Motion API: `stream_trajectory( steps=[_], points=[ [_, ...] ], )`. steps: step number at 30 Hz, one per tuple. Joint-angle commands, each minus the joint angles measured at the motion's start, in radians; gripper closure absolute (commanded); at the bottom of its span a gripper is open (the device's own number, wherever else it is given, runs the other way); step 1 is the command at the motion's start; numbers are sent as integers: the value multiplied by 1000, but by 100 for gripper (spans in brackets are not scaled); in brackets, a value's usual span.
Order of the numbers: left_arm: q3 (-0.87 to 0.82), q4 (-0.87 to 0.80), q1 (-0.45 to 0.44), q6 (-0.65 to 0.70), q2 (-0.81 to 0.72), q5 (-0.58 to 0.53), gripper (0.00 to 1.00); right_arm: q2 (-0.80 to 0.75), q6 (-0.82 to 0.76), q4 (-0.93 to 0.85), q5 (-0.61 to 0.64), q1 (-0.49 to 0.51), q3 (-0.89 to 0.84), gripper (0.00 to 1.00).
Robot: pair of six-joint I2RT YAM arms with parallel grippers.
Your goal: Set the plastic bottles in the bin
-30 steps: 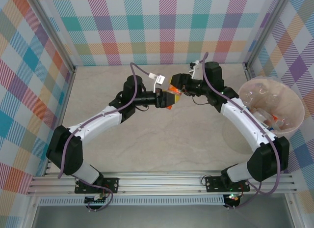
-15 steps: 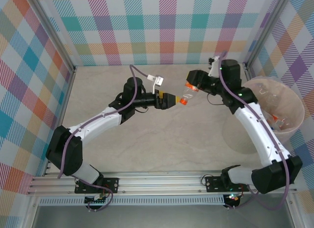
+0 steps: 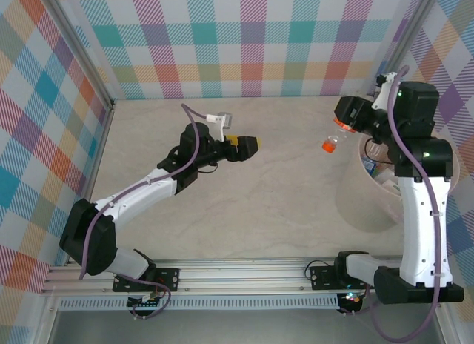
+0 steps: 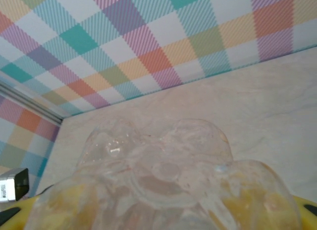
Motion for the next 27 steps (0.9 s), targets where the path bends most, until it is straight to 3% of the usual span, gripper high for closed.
stream_trajectory(
  steps=[1,7,11,19,23,27],
  points=[
    [-19,-40,10,-18,-37,-156,0,3,-90,-130,44,-54,76,57],
    [-46,-104,26,-69,-48,-324,0,5,-156,-248,244,-131,197,57],
    [-47,-125,37,-82,-41,-342,0,41,-198,-362,467,-157,274,57],
    [-17,-138,52,-118,0,-301,0,96,-199,-446,758,-190,289,57],
    [22,-176,53,-119,24,-275,0,150,-211,-470,829,-267,293,57],
    [64,-211,53,-125,48,-253,0,206,-219,-501,800,-358,309,56]
  ],
)
